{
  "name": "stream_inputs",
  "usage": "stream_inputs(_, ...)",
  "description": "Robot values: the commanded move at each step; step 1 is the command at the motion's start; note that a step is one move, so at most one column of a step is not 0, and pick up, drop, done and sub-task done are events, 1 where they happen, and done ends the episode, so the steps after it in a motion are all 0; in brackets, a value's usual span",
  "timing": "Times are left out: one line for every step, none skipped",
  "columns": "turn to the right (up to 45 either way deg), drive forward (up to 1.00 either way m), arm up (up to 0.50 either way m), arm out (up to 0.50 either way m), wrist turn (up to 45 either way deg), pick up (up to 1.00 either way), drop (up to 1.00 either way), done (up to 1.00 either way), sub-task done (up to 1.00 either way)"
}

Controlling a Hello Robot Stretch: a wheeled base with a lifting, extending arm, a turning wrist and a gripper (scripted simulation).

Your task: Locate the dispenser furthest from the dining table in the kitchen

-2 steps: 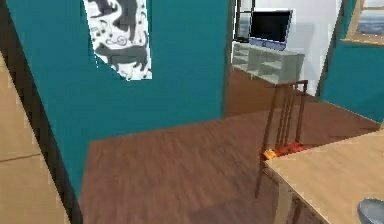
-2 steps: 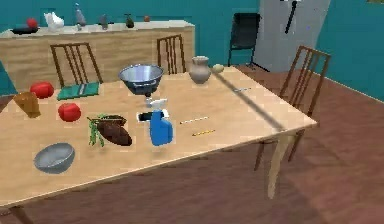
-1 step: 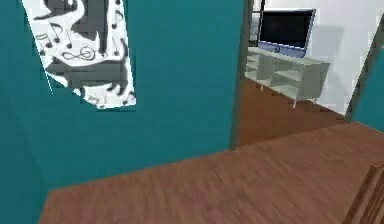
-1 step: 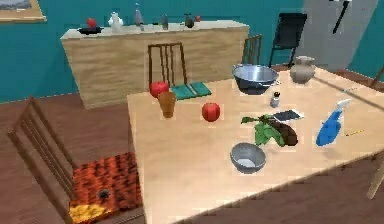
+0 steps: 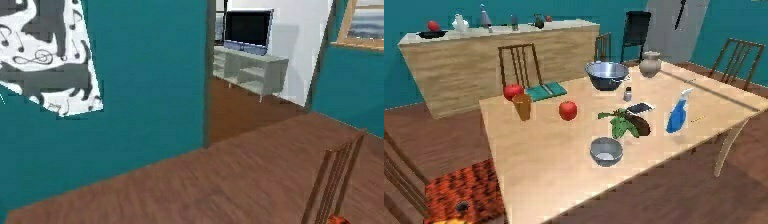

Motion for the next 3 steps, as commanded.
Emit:
stream_inputs(0.0, 0.9, 0.0, 0.0, 0.0, 0.0, 0.0, 0.0, 0.0)
stream_inputs(45.0, 0.0, 0.0, 0.0, 0.0, 0.0, 0.0, 0.0, 0.0)
stream_inputs(18.0, 0.0, 0.0, 0.0, 0.0, 0.0, 0.0, 0.0, 0.0)
